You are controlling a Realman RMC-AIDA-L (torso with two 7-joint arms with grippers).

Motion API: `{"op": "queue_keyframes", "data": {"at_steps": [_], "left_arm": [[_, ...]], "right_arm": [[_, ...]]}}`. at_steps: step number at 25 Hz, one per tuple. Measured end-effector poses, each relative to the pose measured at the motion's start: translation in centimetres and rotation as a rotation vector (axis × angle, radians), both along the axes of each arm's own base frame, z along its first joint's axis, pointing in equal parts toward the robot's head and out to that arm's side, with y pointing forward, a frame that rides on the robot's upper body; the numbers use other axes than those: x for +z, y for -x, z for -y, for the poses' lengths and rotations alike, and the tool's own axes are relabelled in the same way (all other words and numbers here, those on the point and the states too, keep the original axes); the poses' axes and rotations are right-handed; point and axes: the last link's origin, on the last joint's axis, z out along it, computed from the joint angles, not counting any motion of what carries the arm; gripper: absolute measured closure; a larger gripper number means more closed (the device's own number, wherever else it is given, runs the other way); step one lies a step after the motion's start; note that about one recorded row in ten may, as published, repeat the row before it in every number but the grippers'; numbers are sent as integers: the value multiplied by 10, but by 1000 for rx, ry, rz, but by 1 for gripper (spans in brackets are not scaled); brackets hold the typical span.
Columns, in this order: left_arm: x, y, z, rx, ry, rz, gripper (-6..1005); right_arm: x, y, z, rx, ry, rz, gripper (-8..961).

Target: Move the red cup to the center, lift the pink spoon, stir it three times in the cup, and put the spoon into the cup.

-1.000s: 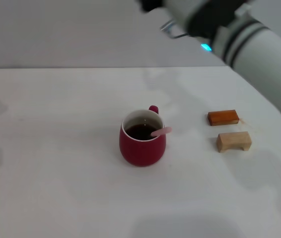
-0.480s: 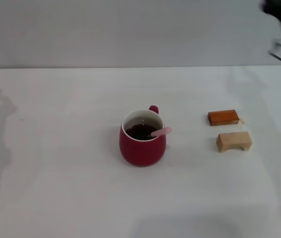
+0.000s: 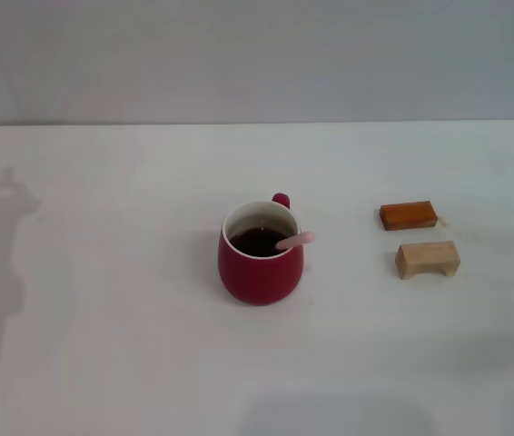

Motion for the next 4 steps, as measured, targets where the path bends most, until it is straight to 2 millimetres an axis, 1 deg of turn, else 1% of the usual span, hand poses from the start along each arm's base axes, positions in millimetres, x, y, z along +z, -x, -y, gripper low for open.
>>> {"op": "queue_keyframes", "data": {"at_steps": [1,2,3,4], "left_arm": [[1,3,2,11,-9,10,1000],[1,3,2,11,-9,10,1000],[2,4,3,12,-11,19,1000],[2,4,3,12,-11,19,1000]], "right_arm": [[3,-13,5,-44,-2,18,619],[3,-13,5,-44,-2,18,619],[4,-22,8,-76,3,36,619],[4,-22,8,-76,3,36,619]]}}
